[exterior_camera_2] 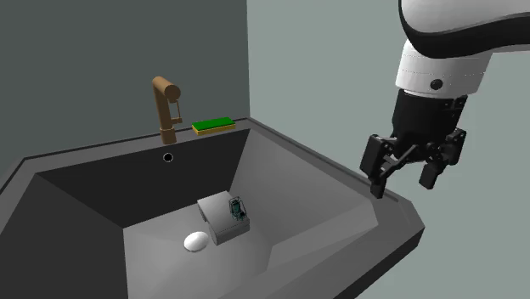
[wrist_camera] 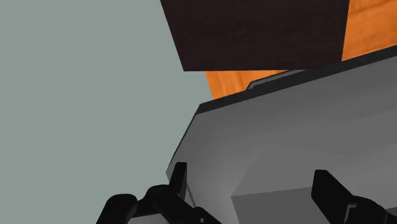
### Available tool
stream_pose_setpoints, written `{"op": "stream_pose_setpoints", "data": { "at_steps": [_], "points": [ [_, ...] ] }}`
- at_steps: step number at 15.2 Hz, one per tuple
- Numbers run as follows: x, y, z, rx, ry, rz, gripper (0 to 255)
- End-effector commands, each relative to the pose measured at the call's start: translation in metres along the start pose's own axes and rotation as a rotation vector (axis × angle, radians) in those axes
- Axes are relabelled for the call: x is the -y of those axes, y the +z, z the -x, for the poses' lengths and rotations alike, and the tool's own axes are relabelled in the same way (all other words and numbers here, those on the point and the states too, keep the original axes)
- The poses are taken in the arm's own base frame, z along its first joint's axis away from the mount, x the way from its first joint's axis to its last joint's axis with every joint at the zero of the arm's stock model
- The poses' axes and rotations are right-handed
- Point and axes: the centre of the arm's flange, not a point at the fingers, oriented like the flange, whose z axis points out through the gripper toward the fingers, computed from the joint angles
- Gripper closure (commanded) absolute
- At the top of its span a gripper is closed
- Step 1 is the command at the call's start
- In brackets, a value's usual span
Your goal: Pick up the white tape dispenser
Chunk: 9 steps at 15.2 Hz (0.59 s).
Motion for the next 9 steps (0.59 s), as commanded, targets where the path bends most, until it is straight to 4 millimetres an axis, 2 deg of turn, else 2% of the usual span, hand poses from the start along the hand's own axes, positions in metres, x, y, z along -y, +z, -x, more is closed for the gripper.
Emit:
{"op": "stream_pose_setpoints", "data": {
  "at_steps": [1,9],
  "points": [
    [0.0,0.0,0.0,0.0,0.0,0.0,0],
    [0.076,0.033,-0.066,0.004,-0.023,-0.001,0]
  ]
}}
